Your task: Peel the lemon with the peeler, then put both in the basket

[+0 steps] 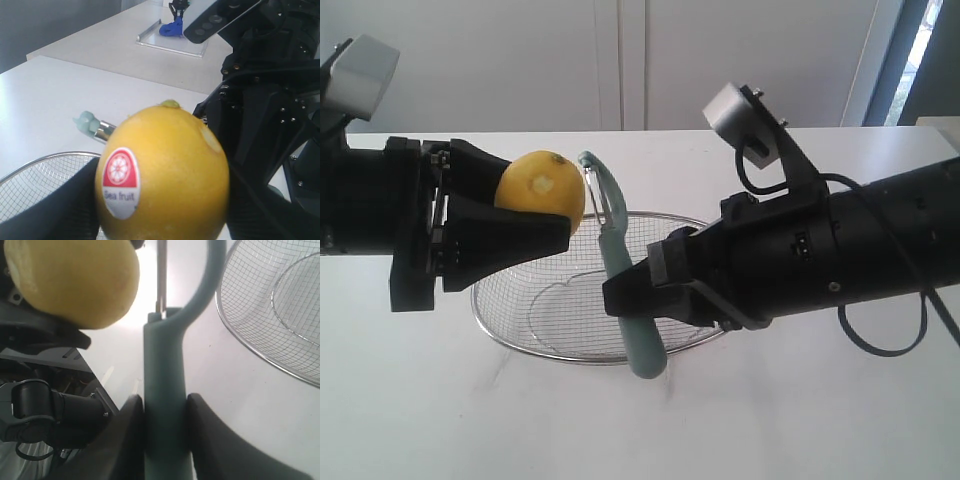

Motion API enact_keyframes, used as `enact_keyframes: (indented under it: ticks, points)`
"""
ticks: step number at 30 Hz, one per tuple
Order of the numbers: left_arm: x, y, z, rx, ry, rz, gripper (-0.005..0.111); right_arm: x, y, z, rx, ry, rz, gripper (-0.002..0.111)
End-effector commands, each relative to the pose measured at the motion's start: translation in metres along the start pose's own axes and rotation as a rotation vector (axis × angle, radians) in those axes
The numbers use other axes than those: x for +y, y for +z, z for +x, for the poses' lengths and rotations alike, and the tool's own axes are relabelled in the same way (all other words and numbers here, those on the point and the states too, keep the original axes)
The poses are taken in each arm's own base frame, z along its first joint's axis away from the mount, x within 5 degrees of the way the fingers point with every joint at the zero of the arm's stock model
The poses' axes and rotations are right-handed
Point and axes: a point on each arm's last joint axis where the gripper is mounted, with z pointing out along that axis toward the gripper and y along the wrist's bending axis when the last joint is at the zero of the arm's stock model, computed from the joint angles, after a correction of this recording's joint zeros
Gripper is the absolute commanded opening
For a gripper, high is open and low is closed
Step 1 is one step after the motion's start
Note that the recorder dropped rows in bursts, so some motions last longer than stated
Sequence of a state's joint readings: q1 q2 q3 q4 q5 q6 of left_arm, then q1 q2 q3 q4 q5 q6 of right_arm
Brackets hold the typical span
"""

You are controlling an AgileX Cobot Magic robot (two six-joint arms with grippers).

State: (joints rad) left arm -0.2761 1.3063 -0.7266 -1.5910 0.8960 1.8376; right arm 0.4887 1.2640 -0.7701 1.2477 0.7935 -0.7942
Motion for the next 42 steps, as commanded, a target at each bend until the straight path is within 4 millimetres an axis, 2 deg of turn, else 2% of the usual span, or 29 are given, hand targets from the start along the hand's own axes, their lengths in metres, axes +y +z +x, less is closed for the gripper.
enact_keyframes:
  ticks: [1, 11, 20, 28, 33, 37, 42]
  points:
    - [-0.002, 0.001, -0.001, -0.025, -0.012, 0.016, 0.000, 0.003, -0.003, -0.001, -0.024, -0.012, -0.004, 0.000]
    - [-0.002, 0.001, -0.001, -0.025, -0.012, 0.016, 0.000, 0.017, -0.018, -0.001, -0.080, -0.049, -0.019, 0.000]
    - [-0.002, 0.001, -0.001, -0.025, -0.012, 0.016, 0.000, 0.010, -0.019, -0.007, -0.147, -0.037, 0.063, 0.000]
    - [-0.002, 0.001, -0.001, -0.025, -0.012, 0.016, 0.000, -0.005, -0.023, -0.012, -0.149, -0.041, 0.264, 0.000]
    - [-0.003, 0.001, -0.002, -0.028, -0.010, 0.019, 0.000, -0.004, -0.037, -0.031, -0.111, -0.087, 0.438, 0.000]
    - [-0.003, 0.001, -0.002, -0.028, -0.010, 0.019, 0.000, -0.011, -0.026, -0.049, 0.024, -0.111, 0.489, 0.000]
    - [-0.003, 0.000, -0.002, -0.033, -0.013, 0.017, 0.000, -0.032, 0.006, -0.073, 0.165, -0.085, 0.505, 0.000]
